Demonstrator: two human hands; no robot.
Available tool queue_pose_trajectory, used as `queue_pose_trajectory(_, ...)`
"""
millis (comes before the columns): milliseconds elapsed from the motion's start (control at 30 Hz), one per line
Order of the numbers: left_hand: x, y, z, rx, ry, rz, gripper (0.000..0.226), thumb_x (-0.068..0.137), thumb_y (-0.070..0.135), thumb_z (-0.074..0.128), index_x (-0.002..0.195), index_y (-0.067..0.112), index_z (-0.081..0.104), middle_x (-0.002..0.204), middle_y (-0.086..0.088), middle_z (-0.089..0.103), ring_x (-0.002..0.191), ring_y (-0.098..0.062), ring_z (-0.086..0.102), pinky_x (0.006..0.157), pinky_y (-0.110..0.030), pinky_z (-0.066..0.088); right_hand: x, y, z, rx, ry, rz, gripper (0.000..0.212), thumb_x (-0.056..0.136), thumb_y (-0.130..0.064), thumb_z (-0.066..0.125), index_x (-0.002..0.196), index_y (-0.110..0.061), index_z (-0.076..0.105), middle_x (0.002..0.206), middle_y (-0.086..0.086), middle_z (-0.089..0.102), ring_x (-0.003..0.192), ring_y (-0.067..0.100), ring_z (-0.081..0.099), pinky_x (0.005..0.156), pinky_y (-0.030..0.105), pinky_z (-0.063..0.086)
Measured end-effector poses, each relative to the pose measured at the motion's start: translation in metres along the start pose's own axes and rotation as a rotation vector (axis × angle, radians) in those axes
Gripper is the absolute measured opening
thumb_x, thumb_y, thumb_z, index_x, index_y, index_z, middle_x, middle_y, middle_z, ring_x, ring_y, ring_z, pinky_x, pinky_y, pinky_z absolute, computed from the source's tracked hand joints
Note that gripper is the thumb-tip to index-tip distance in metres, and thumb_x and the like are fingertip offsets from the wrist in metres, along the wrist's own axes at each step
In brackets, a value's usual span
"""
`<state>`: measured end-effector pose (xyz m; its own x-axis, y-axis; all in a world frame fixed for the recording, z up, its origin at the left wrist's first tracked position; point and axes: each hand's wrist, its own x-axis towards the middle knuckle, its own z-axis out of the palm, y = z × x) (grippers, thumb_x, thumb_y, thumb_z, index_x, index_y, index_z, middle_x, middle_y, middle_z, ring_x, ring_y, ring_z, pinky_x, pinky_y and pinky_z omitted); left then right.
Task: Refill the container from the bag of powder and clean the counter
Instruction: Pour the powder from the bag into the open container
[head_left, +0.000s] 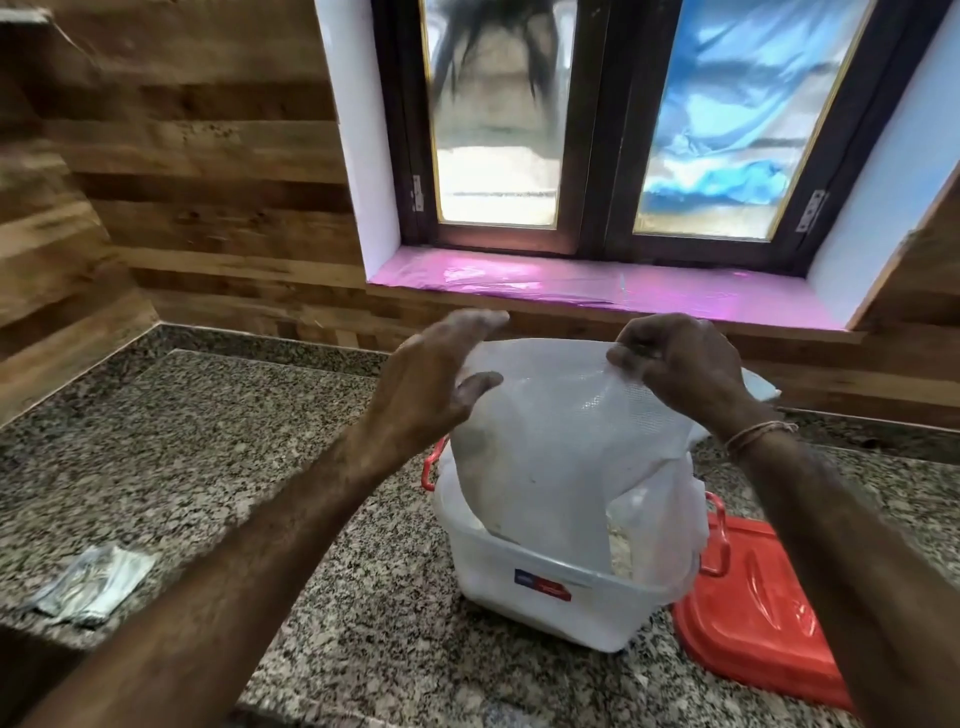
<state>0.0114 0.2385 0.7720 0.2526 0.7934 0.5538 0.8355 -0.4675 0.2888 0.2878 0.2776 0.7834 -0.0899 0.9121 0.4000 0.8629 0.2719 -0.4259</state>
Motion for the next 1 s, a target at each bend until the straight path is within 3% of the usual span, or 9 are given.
queue_pose_trajectory(100, -0.011, -0.011, 0.004, -0.495, -0.032, -0.349, 0.069, 0.085, 0.033, 0.082, 0.145, 0.032, 0.048, 0.138, 0.01, 0.055, 0.115, -0.01, 0.061, 0.093, -0.038, 0.058, 0.001, 0.006, -0.001, 0.034, 0.019, 0.021, 0.011, 0.089, -0.039, 0.076, 0.083, -0.029, 0.076, 0.067, -0.014, 0.062, 0.076, 0.017, 0.063, 0.068, 0.027, 0.038)
queue_pose_trajectory(167, -0.02, -0.017, 0.015, -0.695, -0.153, -0.473, 0.049, 0.086, 0.03, 0.082, 0.129, 0.031, 0.059, 0.126, 0.007, 0.069, 0.112, -0.013, 0.069, 0.095, -0.049, 0.06, 0.003, 0.009, -0.003, 0.048, 0.03, 0.039, 0.013, 0.089, -0.039, 0.076, 0.085, -0.027, 0.077, 0.07, -0.01, 0.065, 0.076, 0.019, 0.065, 0.068, 0.027, 0.039)
queue_pose_trajectory(233, -0.031, -0.021, 0.028, -0.657, -0.151, -0.497, 0.034, 0.085, 0.029, 0.082, 0.116, 0.028, 0.069, 0.111, 0.007, 0.077, 0.103, -0.014, 0.073, 0.092, -0.051, 0.061, 0.003, 0.008, -0.005, 0.049, 0.04, 0.044, 0.014, 0.089, -0.039, 0.076, 0.087, -0.025, 0.078, 0.073, -0.006, 0.068, 0.076, 0.019, 0.065, 0.068, 0.027, 0.039)
queue_pose_trajectory(333, -0.039, -0.022, 0.038, -0.615, -0.075, -0.517, 0.038, 0.083, 0.034, 0.082, 0.117, 0.022, 0.068, 0.11, 0.007, 0.076, 0.1, -0.012, 0.073, 0.087, -0.046, 0.062, 0.001, 0.006, -0.004, 0.033, 0.059, 0.041, 0.014, 0.09, -0.037, 0.076, 0.088, -0.023, 0.078, 0.072, -0.004, 0.066, 0.075, 0.019, 0.062, 0.068, 0.027, 0.037)
queue_pose_trajectory(533, -0.053, -0.027, 0.05, -0.679, -0.316, -0.579, 0.055, 0.071, 0.037, 0.091, 0.12, 0.023, 0.07, 0.11, 0.006, 0.078, 0.099, -0.011, 0.076, 0.091, -0.046, 0.062, -0.001, 0.001, -0.005, 0.007, 0.058, 0.045, 0.013, 0.089, -0.037, 0.077, 0.089, -0.024, 0.079, 0.073, -0.005, 0.065, 0.076, 0.018, 0.062, 0.069, 0.027, 0.037)
queue_pose_trajectory(700, -0.06, -0.028, 0.056, -0.508, -0.224, -0.561, 0.051, 0.071, 0.044, 0.089, 0.117, 0.034, 0.069, 0.101, 0.014, 0.078, 0.091, -0.007, 0.076, 0.084, -0.041, 0.063, -0.004, -0.001, -0.004, -0.018, 0.115, 0.029, 0.014, 0.087, -0.035, 0.079, 0.089, -0.021, 0.078, 0.071, -0.005, 0.062, 0.075, 0.017, 0.061, 0.07, 0.027, 0.038)
queue_pose_trajectory(833, -0.045, -0.015, 0.045, -0.768, -0.076, -0.563, 0.061, 0.081, 0.035, 0.086, 0.13, 0.025, 0.051, 0.12, 0.005, 0.068, 0.111, -0.019, 0.07, 0.088, -0.044, 0.062, -0.008, -0.006, 0.0, -0.038, 0.122, -0.023, 0.013, 0.086, -0.034, 0.08, 0.085, -0.021, 0.077, 0.067, -0.008, 0.06, 0.071, 0.015, 0.06, 0.069, 0.026, 0.037)
queue_pose_trajectory(900, -0.03, -0.012, 0.037, -0.871, 0.053, -0.561, 0.052, 0.087, 0.029, 0.082, 0.13, 0.019, 0.056, 0.121, 0.0, 0.072, 0.108, -0.019, 0.072, 0.087, -0.048, 0.063, -0.009, -0.009, 0.003, -0.057, 0.13, -0.047, 0.013, 0.087, -0.034, 0.08, 0.085, -0.022, 0.077, 0.068, -0.009, 0.06, 0.07, 0.014, 0.058, 0.07, 0.025, 0.036)
queue_pose_trajectory(1000, -0.009, -0.006, 0.022, -0.743, 0.19, -0.497, 0.025, 0.087, 0.018, 0.081, 0.107, 0.017, 0.067, 0.1, 0.005, 0.073, 0.09, -0.015, 0.072, 0.077, -0.047, 0.064, -0.01, -0.013, 0.004, -0.088, 0.123, -0.073, 0.013, 0.087, -0.034, 0.079, 0.085, -0.022, 0.076, 0.07, -0.009, 0.063, 0.07, 0.015, 0.059, 0.068, 0.026, 0.036)
